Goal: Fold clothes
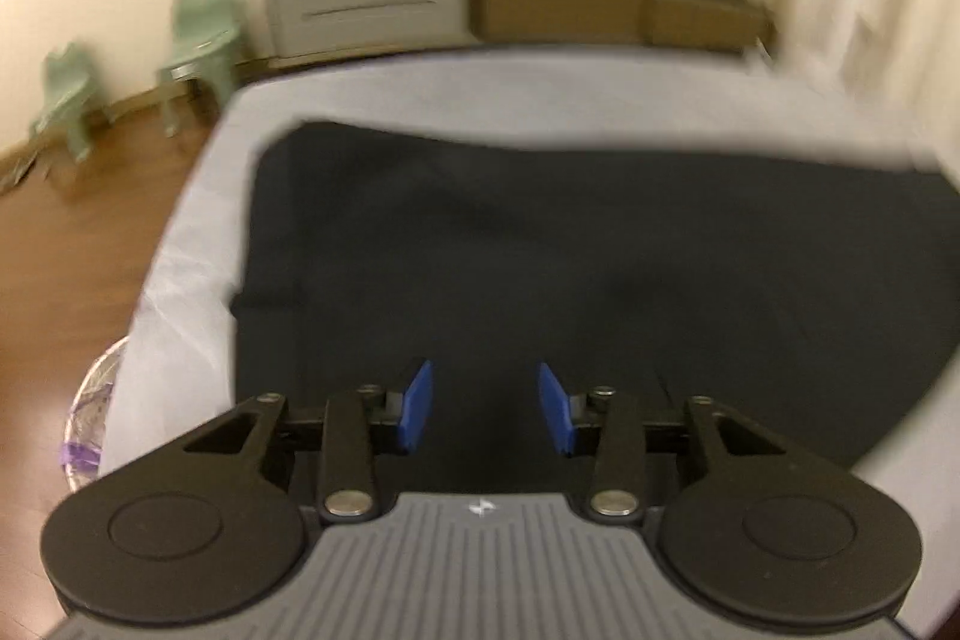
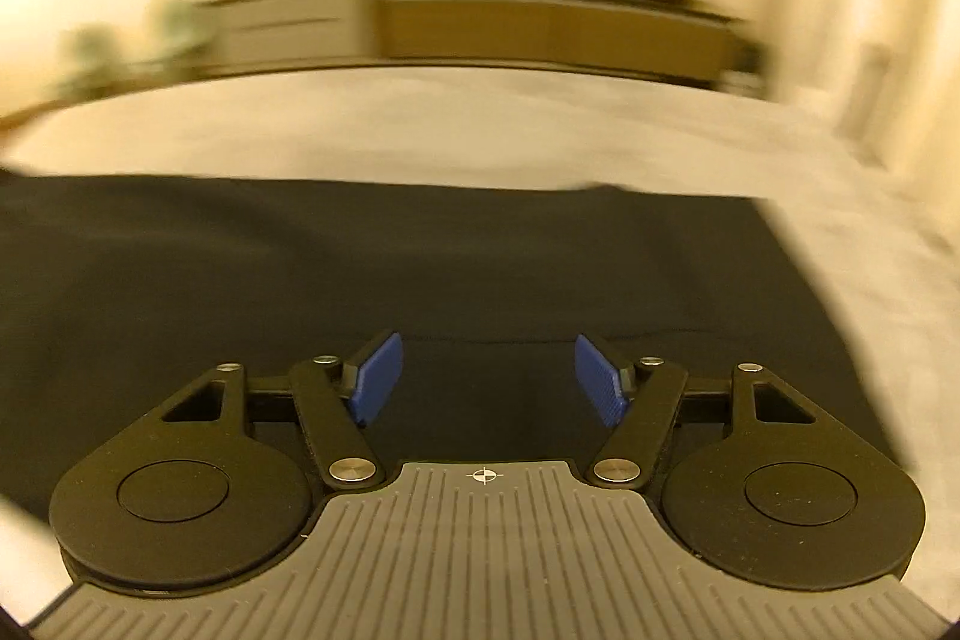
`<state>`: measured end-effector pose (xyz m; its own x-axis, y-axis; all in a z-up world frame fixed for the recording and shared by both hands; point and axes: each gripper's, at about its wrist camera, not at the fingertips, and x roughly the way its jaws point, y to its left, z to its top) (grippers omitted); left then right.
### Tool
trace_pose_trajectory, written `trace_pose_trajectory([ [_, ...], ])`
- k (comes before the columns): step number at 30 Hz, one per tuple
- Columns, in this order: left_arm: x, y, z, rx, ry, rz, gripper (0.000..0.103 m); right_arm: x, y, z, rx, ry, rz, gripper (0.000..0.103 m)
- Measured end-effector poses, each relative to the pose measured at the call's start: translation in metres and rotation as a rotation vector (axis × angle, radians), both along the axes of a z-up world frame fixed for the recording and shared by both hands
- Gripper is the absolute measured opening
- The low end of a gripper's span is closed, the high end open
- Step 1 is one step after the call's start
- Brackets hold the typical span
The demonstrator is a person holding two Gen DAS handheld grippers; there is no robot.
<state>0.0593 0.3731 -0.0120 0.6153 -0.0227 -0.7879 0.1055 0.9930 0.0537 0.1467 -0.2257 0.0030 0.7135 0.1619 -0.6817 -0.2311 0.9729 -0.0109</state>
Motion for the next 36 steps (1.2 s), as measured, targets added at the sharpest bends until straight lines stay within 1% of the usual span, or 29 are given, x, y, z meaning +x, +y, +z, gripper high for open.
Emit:
trace_pose_trajectory([
  [2, -0.015, -0.008, -0.018, 0.07, 0.065, -0.003, 0.041, 0.0, 0.001, -0.011, -0.061, 0.062, 0.026, 0.069],
  [3, -0.018, -0.001, -0.023, 0.106, 0.074, 0.051, 0.041, 0.001, -0.008, -0.016, -0.084, 0.086, 0.009, 0.069],
  [4, -0.021, 0.006, -0.028, 0.141, 0.083, 0.106, 0.049, 0.003, -0.02, -0.022, -0.103, 0.107, -0.017, 0.083],
  [5, -0.024, 0.014, -0.033, 0.177, 0.092, 0.161, 0.049, 0.005, -0.036, -0.023, -0.095, 0.127, -0.063, 0.085],
  [6, -0.028, 0.019, -0.03, 0.173, 0.089, 0.212, 0.049, 0.007, -0.056, -0.023, -0.085, 0.147, -0.127, 0.085],
  [7, -0.032, 0.024, -0.026, 0.169, 0.087, 0.262, 0.049, 0.006, -0.072, -0.023, -0.098, 0.149, -0.181, 0.084],
  [8, -0.035, 0.029, -0.022, 0.165, 0.084, 0.312, 0.047, 0.003, -0.086, -0.022, -0.125, 0.142, -0.225, 0.085],
  [9, -0.041, 0.026, -0.016, 0.132, 0.066, 0.312, 0.045, 0.0, -0.097, -0.022, -0.146, 0.139, -0.26, 0.085],
  [10, -0.047, 0.023, -0.01, 0.098, 0.047, 0.312, 0.04, -0.003, -0.108, -0.021, -0.164, 0.138, -0.294, 0.084],
  [12, -0.059, 0.017, 0.002, 0.03, 0.009, 0.311, 0.04, -0.013, -0.118, -0.019, -0.153, 0.123, -0.313, 0.075],
  [13, -0.063, 0.01, 0.004, -0.009, -0.006, 0.283, 0.041, -0.02, -0.119, -0.018, -0.129, 0.109, -0.303, 0.068],
  [14, -0.067, 0.003, 0.006, -0.049, -0.021, 0.253, 0.043, -0.027, -0.119, -0.016, -0.106, 0.096, -0.293, 0.068],
  [15, -0.065, -0.003, 0.001, -0.039, -0.01, 0.249, 0.044, -0.033, -0.119, -0.015, -0.064, 0.081, -0.258, 0.069],
  [16, -0.065, -0.006, -0.009, -0.019, 0.017, 0.272, 0.044, -0.034, -0.118, -0.016, -0.031, 0.075, -0.217, 0.071],
  [17, -0.062, -0.005, -0.019, -0.009, 0.046, 0.316, 0.042, -0.033, -0.12, -0.02, -0.021, 0.088, -0.189, 0.073],
  [18, -0.058, -0.005, -0.029, 0.0, 0.075, 0.36, 0.042, -0.031, -0.124, -0.026, -0.037, 0.114, -0.196, 0.077],
  [19, -0.055, -0.004, -0.039, 0.01, 0.104, 0.405, 0.042, -0.031, -0.134, -0.027, -0.044, 0.122, -0.246, 0.084],
  [20, -0.059, -0.002, -0.037, -0.023, 0.08, 0.435, 0.039, -0.032, -0.147, -0.028, -0.045, 0.122, -0.307, 0.081],
  [21, -0.064, 0.001, -0.035, -0.057, 0.056, 0.466, 0.039, -0.035, -0.16, -0.025, -0.053, 0.124, -0.379, 0.079],
  [22, -0.073, 0.002, -0.031, -0.099, 0.034, 0.5, 0.04, -0.038, -0.174, -0.022, -0.06, 0.115, -0.441, 0.077],
  [23, -0.081, 0.003, -0.027, -0.153, 0.012, 0.526, 0.042, -0.042, -0.189, -0.018, -0.034, 0.102, -0.5, 0.078],
  [26, -0.107, 0.0, -0.023, -0.348, -0.03, 0.546, 0.049, -0.054, -0.232, -0.017, 0.225, 0.114, -0.594, 0.078],
  [29, -0.117, -0.007, -0.028, -0.537, -0.02, 0.569, 0.051, -0.062, -0.245, -0.022, 0.368, 0.115, -0.639, 0.081],
  [30, -0.121, -0.01, -0.031, -0.572, -0.016, 0.61, 0.052, -0.064, -0.249, -0.023, 0.412, 0.115, -0.653, 0.081],
  [31, -0.126, -0.011, -0.036, -0.614, -0.016, 0.652, 0.057, -0.065, -0.247, -0.024, 0.437, 0.117, -0.644, 0.082],
  [32, -0.128, -0.01, -0.037, -0.656, -0.011, 0.687, 0.059, -0.065, -0.243, -0.025, 0.456, 0.118, -0.629, 0.084],
  [34, -0.133, -0.001, -0.053, -0.782, 0.006, 0.787, 0.058, -0.062, -0.234, -0.03, 0.509, 0.125, -0.592, 0.085],
  [35, -0.136, 0.006, -0.058, -0.853, -0.014, 0.818, 0.059, -0.057, -0.231, -0.032, 0.551, 0.13, -0.572, 0.085],
  [36, -0.138, 0.012, -0.062, -0.902, -0.026, 0.841, 0.059, -0.057, -0.229, -0.034, 0.599, 0.132, -0.561, 0.085],
])
